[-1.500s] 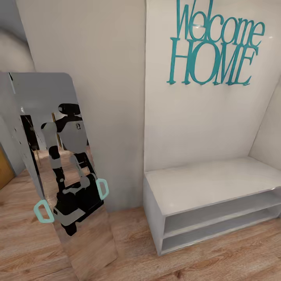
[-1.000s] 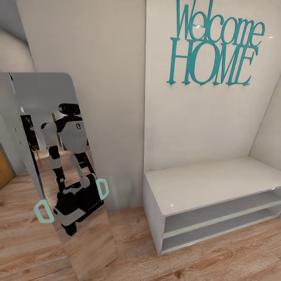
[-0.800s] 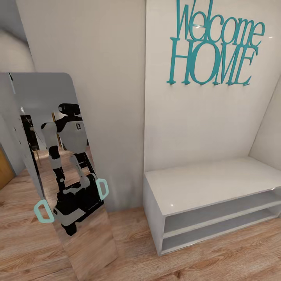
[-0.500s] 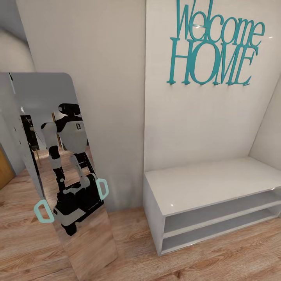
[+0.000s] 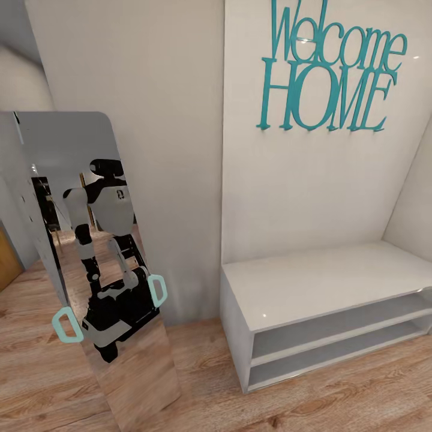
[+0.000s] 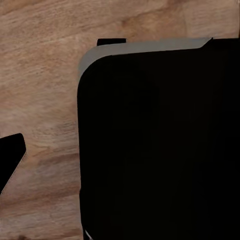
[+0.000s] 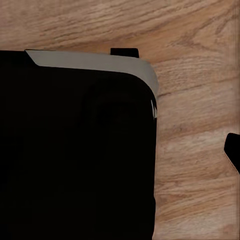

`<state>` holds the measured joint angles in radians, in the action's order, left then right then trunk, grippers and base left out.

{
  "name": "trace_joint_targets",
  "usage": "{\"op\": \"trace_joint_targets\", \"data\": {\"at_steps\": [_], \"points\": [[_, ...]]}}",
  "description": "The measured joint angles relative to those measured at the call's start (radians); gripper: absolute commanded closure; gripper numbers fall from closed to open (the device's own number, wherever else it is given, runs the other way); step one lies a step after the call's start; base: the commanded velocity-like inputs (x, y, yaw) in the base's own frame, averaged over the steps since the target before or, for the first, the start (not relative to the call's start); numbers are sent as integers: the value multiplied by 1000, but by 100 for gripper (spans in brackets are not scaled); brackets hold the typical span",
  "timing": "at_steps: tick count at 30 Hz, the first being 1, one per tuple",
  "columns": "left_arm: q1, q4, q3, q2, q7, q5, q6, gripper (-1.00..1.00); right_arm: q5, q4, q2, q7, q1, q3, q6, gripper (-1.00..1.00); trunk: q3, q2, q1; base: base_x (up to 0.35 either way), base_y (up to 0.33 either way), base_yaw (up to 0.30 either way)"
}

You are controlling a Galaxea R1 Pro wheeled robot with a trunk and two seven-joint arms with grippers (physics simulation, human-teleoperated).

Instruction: Pick up the two gym shoes and the two sandals from the corridor floor and place them onto the hallstand (shoe rack) in the corridor, making sure they are on the rack and not on the floor. Arrange them so the two gym shoes are next to each other and the two sandals are next to each other.

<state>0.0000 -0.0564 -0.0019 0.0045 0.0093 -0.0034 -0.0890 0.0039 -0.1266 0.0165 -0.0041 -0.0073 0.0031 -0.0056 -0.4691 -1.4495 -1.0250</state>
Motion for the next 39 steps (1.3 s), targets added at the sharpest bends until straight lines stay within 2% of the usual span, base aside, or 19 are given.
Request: {"op": "trace_joint_targets", "data": {"at_steps": [5,11,12,13,19,21,27,34,39], "points": [[0,-11,1,9,1,1,-28,-100,0,-28,13,-1,0,0,-19,-100,0,0,0,0,0,0],[-6,-42,1,20,2,1,-60,-100,0,-62,45,-1,0,-1,-52,-100,0,0,0,0,0,0],[-8,-48,1,22,2,0,-199,-100,1,-97,57,-1,0,-1,-78,-100,0,0,0,0,0,0],[-9,-55,1,24,2,0,-205,-100,0,-106,64,-1,0,-1,-88,-100,0,0,0,0,0,0],[-29,-103,2,44,2,1,-208,-100,0,-163,96,-1,0,-3,-143,-100,0,0,0,0,0,0],[-54,-128,4,63,3,1,-208,-100,0,-210,107,-1,0,-3,-168,-100,0,0,0,0,0,0],[-100,-140,1,87,3,-4,-209,-100,0,-300,126,-1,-1,-4,-180,-100,0,0,0,0,0,0],[-150,-143,1,97,3,-3,-211,-100,-2,-402,136,-1,-4,-5,-184,-100,0,0,0,0,0,0],[-190,-144,3,90,3,4,-212,-100,-6,-438,129,-1,-9,-4,-184,-100,0,0,0,0,0,0]]}}
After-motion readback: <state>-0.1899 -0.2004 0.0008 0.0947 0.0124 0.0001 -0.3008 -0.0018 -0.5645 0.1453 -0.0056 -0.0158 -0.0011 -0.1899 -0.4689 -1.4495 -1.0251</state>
